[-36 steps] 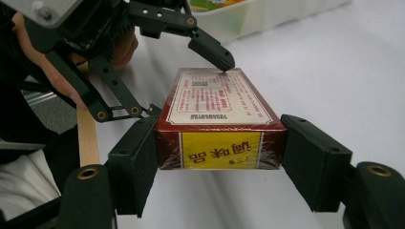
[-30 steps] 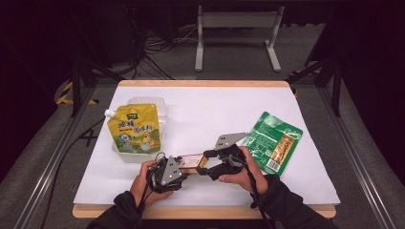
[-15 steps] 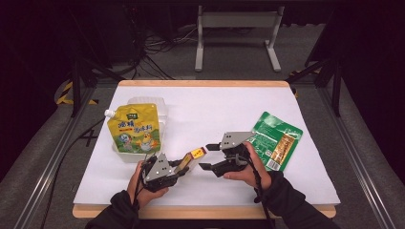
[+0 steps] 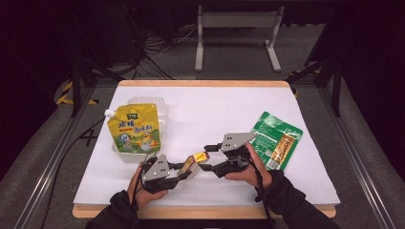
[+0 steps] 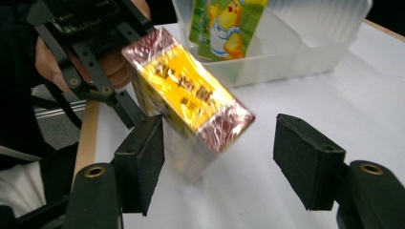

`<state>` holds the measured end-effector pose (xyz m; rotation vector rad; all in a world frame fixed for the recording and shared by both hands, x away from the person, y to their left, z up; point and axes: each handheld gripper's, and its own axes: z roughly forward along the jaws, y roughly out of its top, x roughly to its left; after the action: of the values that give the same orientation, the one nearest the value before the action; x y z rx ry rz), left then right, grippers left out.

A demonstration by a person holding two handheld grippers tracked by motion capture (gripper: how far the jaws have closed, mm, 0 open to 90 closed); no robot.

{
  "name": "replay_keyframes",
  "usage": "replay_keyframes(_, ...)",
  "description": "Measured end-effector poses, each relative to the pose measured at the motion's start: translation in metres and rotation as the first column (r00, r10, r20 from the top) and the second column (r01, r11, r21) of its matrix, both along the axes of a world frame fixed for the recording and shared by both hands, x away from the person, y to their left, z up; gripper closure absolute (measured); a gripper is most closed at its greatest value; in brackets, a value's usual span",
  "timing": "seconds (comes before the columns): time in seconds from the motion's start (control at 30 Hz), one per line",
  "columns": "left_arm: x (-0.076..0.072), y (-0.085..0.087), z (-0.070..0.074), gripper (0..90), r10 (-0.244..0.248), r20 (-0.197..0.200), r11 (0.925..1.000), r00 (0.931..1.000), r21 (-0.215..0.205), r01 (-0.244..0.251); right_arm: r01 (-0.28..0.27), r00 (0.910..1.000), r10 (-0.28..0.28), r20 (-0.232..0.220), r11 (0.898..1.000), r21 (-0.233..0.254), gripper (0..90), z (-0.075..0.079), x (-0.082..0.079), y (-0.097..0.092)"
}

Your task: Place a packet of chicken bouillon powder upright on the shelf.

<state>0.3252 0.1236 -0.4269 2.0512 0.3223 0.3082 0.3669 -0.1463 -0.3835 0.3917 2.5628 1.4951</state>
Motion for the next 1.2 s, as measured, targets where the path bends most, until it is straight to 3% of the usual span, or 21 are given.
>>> replay_keyframes(0.07,0.0,0.0,-0.001,67.4,-0.01,-0.012,0.9999,0.9999,-0.007,0.01,-0.012,0.9999,0.012,-0.005,1.0,0.001,34.8,0.0,0.0,0.0)
replay_keyframes(0.13,0.001,-0.001,-0.002,67.3,-0.009,-0.013,1.0,0.9999,0.0,0.009,-0.05,0.9987,0.05,0.006,0.999,0.003,46.3,0.0,-0.004,0.001)
replay_keyframes(0.2,0.001,0.0,-0.002,66.6,0.01,0.0,0.9999,1.0,0.008,-0.01,-0.062,0.9977,0.062,0.025,0.998,0.0,52.2,0.001,-0.006,0.001)
replay_keyframes(0.27,0.002,0.002,-0.002,63.2,0.023,-0.002,0.9997,0.9997,0.002,-0.023,-0.088,0.9958,0.088,0.027,0.996,0.007,59.4,0.002,-0.007,-0.001)
replay_keyframes(0.4,0.003,0.004,-0.002,52.8,0.077,0.039,0.9966,0.9962,0.024,-0.078,-0.112,0.9928,0.112,0.043,0.994,0.009,68.0,0.003,-0.01,-0.001)
replay_keyframes(0.43,0.003,0.006,-0.002,48.6,0.101,0.045,0.9943,0.9938,0.029,-0.103,-0.102,0.9933,0.102,0.054,0.995,0.001,68.2,0.004,-0.011,-0.001)
replay_keyframes(0.47,0.003,0.009,-0.002,39.0,0.12,0.036,0.9925,0.9921,0.021,-0.121,-0.093,0.9935,0.093,0.065,0.996,-0.009,68.3,0.005,-0.011,-0.001)
replay_keyframes(0.53,0.002,0.018,-0.002,32.0,0.161,0.031,0.9867,0.9865,0.016,-0.162,-0.072,0.9959,0.072,0.056,0.997,-0.001,68.3,0.005,-0.01,-0.002)
replay_keyframes(0.57,0.0,0.022,-0.002,24.2,0.18,0.032,0.9834,0.9832,0.021,-0.18,-0.054,0.9967,0.054,0.061,0.999,-0.002,68.3,0.006,-0.009,-0.003)
replay_keyframes(0.63,-0.004,0.03,-0.002,18.6,0.198,0.026,0.9794,0.9798,0.034,-0.199,-0.026,0.997,0.027,0.072,1.0,-0.013,68.4,0.009,-0.007,-0.004)
replay_keyframes(0.83,-0.015,0.047,-0.001,14.0,0.223,0.026,0.974,0.9743,0.033,-0.224,0.028,0.9951,-0.028,0.094,1.0,-0.001,68.4,0.019,0.001,-0.005)
replay_keyframes(0.97,-0.023,0.058,-0.001,12.9,0.255,0.019,0.9665,0.9669,0.03,-0.255,0.056,0.994,-0.056,0.094,0.998,0.007,68.4,0.023,0.009,-0.005)
replay_keyframes(1.2,-0.031,0.076,-0.005,12.2,0.293,-0.03,0.9557,0.9555,0.035,-0.292,0.091,0.9908,-0.091,0.099,0.996,0.013,68.3,0.028,0.028,0.001)
